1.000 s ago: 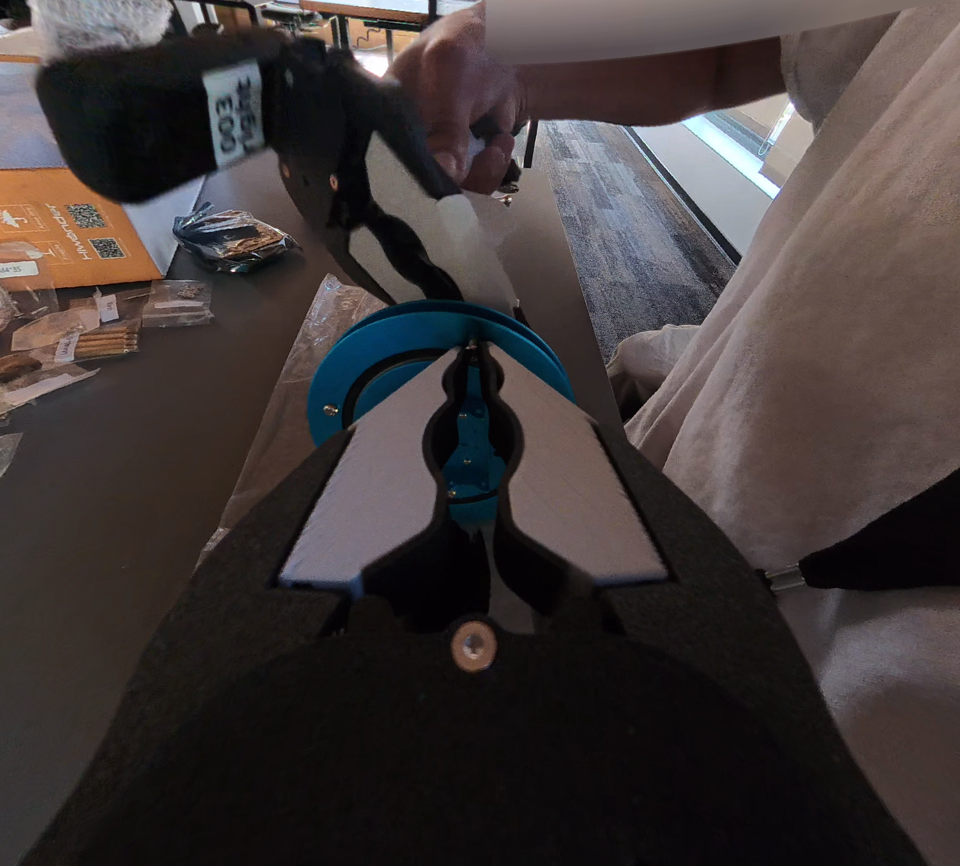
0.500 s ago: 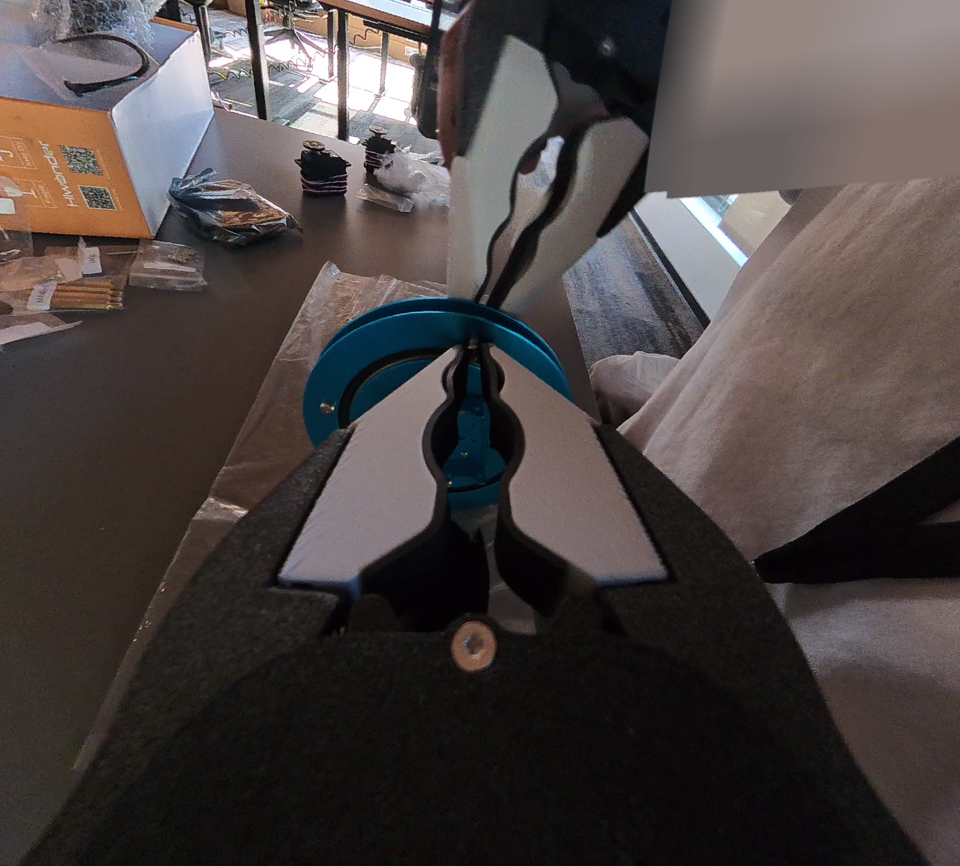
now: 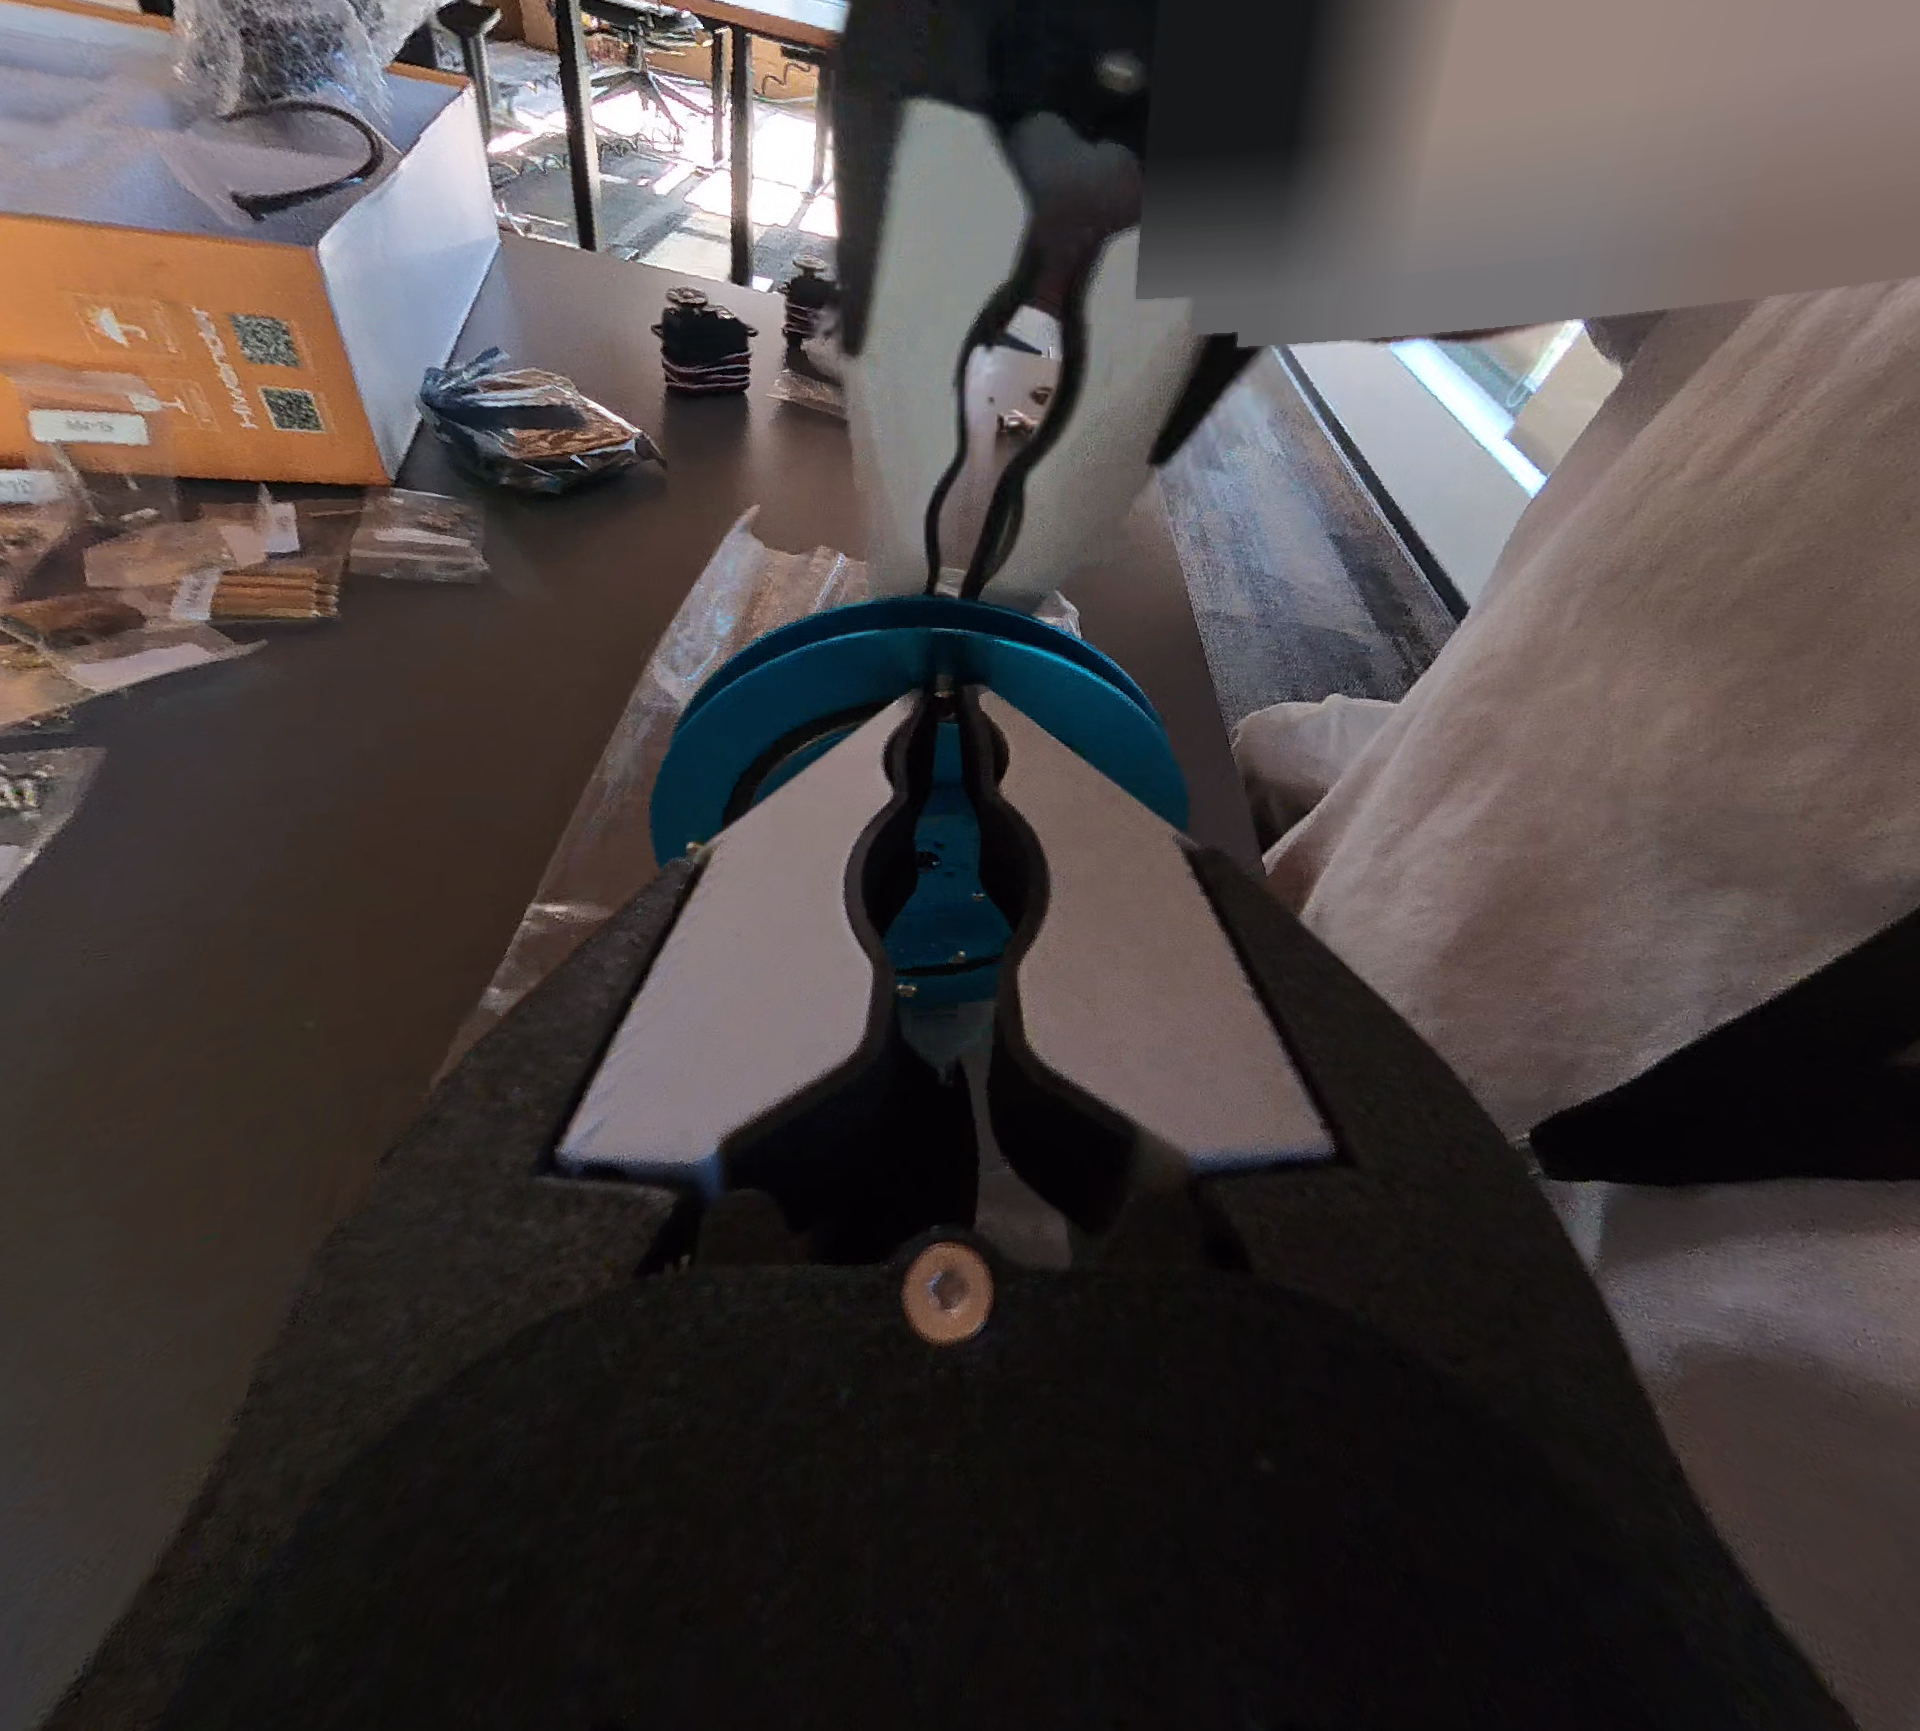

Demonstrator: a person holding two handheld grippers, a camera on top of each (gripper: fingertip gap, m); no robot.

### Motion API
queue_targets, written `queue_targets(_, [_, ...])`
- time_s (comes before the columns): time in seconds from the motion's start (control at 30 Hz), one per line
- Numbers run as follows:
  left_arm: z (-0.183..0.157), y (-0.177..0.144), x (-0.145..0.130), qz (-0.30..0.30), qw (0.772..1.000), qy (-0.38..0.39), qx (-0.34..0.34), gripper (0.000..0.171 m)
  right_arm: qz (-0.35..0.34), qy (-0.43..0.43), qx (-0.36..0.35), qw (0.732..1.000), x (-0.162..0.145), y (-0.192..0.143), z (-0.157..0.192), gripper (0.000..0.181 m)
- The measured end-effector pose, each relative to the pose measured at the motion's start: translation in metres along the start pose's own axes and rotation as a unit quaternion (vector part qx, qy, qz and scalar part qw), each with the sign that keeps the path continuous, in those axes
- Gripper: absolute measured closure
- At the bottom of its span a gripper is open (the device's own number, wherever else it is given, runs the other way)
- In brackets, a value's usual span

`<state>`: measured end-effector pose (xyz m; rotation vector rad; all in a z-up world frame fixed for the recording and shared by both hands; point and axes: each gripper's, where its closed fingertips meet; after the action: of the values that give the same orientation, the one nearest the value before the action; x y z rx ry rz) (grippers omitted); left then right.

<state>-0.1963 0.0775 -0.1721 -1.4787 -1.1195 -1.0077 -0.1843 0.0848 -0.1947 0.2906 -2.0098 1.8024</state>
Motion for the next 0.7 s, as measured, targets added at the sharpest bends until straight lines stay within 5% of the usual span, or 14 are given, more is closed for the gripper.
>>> queue_targets(0.1, [-0.006,0.001,0.0,0.003,1.0,0.016,-0.006,0.17,0.014,0.172,0.254,0.951,-0.001,-0.003,0.022,0.179])
queue_targets(0.23, [-0.017,0.005,-0.004,0.013,0.999,0.04,-0.023,0.17,0.061,0.348,0.516,0.781,0.003,-0.02,0.047,0.178])
queue_targets(0.3, [-0.019,0.006,-0.005,0.015,0.999,0.033,-0.029,0.17,0.044,0.377,0.56,0.736,0.004,-0.024,0.049,0.178])
queue_targets(0.33, [-0.017,0.006,-0.004,0.014,0.999,0.027,-0.027,0.17,0.024,0.377,0.545,0.748,0.005,-0.022,0.046,0.177])
queue_targets(0.43, [-0.011,0.005,-0.004,0.011,1.0,0.003,-0.025,0.17,-0.038,0.269,0.34,0.9,0.0,-0.01,0.028,0.168])
queue_targets(0.5, [-0.012,0.005,-0.004,0.011,0.999,-0.008,-0.033,0.169,-0.062,0.158,0.195,0.966,0.002,-0.013,0.026,0.166])
queue_targets(0.6, [-0.015,0.006,-0.004,0.01,0.999,-0.018,-0.043,0.167,-0.044,0.003,-0.001,0.999,0.0,-0.011,0.022,0.173])
queue_targets(0.7, [-0.014,0.006,-0.004,0.011,0.999,-0.018,-0.038,0.168,-0.006,-0.11,-0.124,0.986,-0.001,-0.01,0.013,0.177])
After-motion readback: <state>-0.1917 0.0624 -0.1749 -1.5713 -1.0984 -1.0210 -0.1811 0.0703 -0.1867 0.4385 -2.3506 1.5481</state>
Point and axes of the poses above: each gripper's, where its closed fingertips meet, y out along the fingers, x out of its top, z = x × y across the jaws, and after that the axes turned 2 degrees about y, right-handed
